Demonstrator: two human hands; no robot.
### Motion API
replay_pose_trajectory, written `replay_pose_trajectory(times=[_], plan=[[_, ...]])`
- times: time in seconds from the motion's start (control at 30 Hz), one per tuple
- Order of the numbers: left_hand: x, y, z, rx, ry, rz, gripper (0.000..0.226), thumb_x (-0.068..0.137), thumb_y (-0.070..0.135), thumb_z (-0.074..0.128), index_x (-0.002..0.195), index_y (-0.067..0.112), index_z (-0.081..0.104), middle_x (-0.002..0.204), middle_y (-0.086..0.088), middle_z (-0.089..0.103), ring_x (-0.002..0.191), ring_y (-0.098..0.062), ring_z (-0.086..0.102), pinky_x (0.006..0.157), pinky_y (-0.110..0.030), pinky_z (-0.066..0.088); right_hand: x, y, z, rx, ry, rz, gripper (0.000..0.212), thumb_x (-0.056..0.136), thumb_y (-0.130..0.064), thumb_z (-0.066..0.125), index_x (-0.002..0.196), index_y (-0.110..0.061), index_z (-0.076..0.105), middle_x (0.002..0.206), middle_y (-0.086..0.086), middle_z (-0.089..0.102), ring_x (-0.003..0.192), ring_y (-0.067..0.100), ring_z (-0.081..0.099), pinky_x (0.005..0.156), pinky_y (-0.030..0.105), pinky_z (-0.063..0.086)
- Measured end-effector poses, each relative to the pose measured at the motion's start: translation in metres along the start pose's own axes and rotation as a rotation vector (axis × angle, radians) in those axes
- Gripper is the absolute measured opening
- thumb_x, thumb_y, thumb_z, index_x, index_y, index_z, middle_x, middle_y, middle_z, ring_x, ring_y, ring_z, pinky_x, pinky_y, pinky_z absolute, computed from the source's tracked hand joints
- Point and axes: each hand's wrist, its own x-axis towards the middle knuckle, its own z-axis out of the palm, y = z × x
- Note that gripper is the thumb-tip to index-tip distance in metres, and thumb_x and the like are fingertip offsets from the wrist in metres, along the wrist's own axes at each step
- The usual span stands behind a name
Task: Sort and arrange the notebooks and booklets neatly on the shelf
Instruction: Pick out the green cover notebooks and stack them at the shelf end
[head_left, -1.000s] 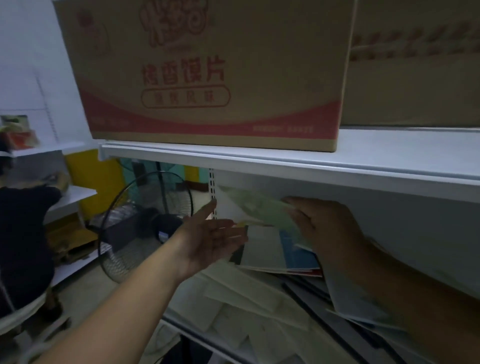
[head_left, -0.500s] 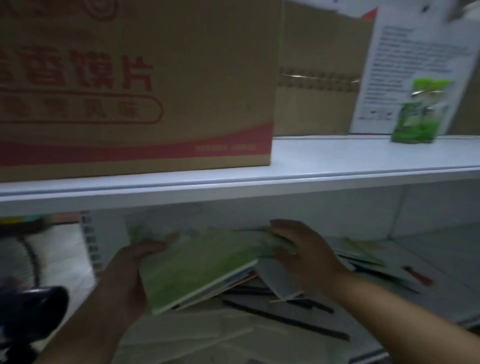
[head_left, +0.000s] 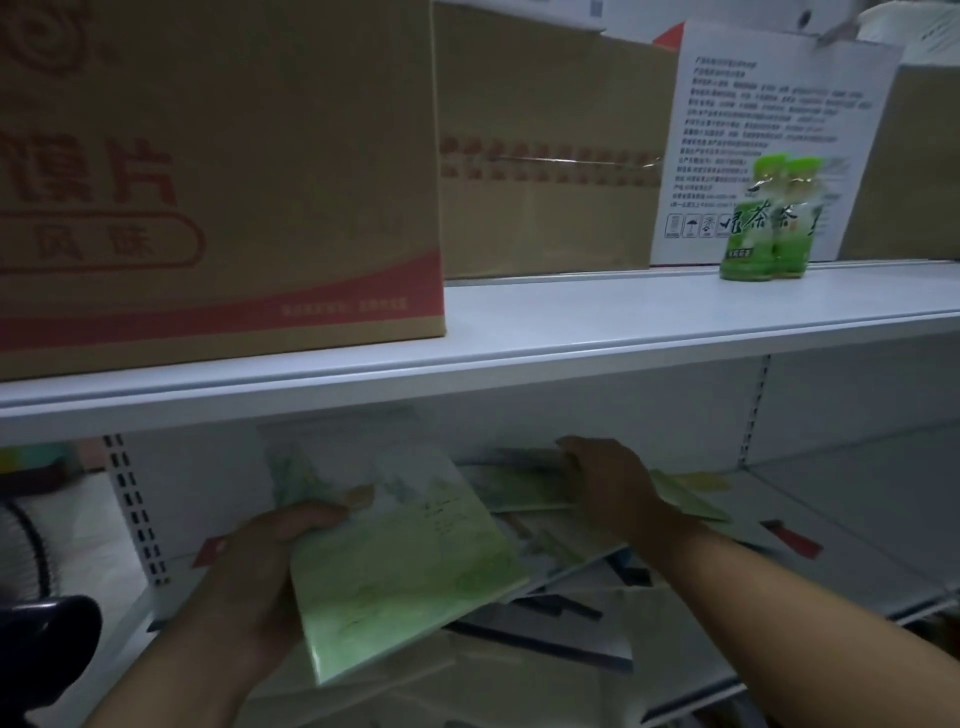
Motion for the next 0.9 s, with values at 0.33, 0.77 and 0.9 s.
replay_pose_trajectory(times=[0.33,0.77,0.9], plan=[[0.011,-0.032,0.052,-0.005,0.033,0.352,0.055,0.058,-0.011,0.065,0.106,0.016,0.064,0.097,-0.009,0.074,0.084,-0.025,0.072,0.062,-0.037,0.059,-0.024,-0.155,-0.072,0.245,0.07,-0.369,0.028,0.093,-0.047,0.046,0.097,-0.03,0.067,0.107,-0.002,0.069,0.098,0.022,0.062,0.083,0.029,0.048],[-0.001,0.003,0.005,-0.14,0.192,0.336,0.016,0.089,0.012,0.053,0.097,0.021,0.062,0.079,-0.003,0.073,0.085,-0.027,0.064,0.076,-0.041,0.05,0.01,-0.043,-0.028,0.481,-0.386,-0.057,0.051,0.086,-0.032,0.067,0.133,-0.021,0.052,0.141,0.0,0.046,0.131,0.017,0.043,0.108,0.025,0.032],[-0.007,0.011,-0.018,-0.169,0.095,0.247,0.027,0.084,0.024,0.055,0.108,0.014,0.062,0.084,-0.012,0.07,0.079,-0.033,0.066,0.075,-0.046,0.051,-0.004,-0.017,0.0,0.15,-0.47,-0.139,0.04,0.092,-0.043,0.053,0.122,-0.018,0.062,0.127,0.002,0.058,0.116,0.018,0.054,0.095,0.026,0.041]])
